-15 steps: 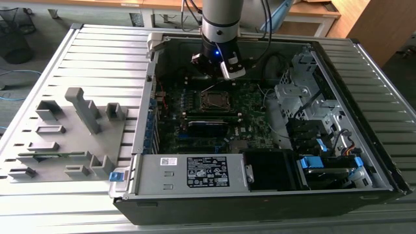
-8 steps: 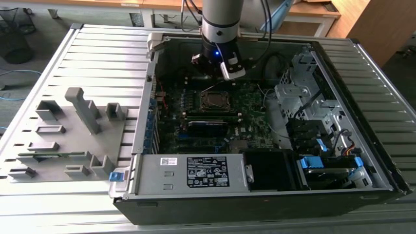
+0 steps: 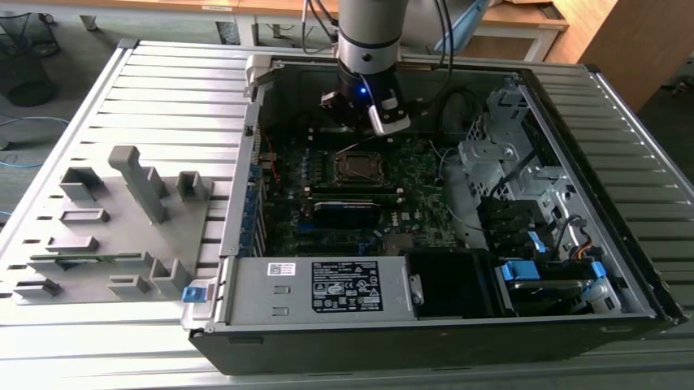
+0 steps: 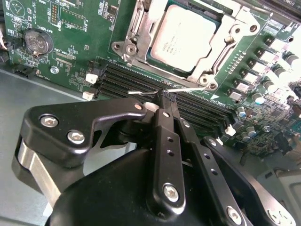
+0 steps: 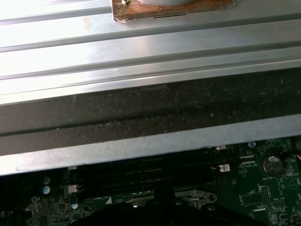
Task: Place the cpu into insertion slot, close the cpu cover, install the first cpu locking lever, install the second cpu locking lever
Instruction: 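Install the first cpu locking lever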
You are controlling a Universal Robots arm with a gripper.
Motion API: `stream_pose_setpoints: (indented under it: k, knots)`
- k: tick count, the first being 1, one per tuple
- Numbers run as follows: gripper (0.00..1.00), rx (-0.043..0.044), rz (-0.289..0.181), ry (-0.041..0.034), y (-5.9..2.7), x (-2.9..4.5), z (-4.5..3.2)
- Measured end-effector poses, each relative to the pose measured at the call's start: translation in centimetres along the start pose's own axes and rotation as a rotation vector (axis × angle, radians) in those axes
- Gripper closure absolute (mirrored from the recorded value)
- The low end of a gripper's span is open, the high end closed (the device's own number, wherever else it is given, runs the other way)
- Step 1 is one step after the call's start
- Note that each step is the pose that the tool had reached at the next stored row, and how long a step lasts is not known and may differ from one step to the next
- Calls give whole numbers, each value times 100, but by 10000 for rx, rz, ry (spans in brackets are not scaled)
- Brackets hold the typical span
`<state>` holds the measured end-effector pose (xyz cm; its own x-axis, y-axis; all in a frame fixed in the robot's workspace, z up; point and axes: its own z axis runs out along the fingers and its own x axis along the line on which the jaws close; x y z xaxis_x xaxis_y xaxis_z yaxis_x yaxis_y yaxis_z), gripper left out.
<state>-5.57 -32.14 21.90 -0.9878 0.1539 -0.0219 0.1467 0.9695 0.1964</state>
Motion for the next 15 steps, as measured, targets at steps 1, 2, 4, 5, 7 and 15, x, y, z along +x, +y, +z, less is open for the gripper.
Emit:
stream_pose_setpoints:
  k: [1,2,4,5,7,15]
  knots:
    - [89,-1,0,-1,1,-5,2]
    - [89,-2,0,-1,2,-9,4]
    - [89,-4,0,-2,3,-18,7]
    - [89,-3,0,-2,4,-22,9]
    - [89,-1,0,0,5,-30,13]
    - [89,3,1,-2,2,-52,62]
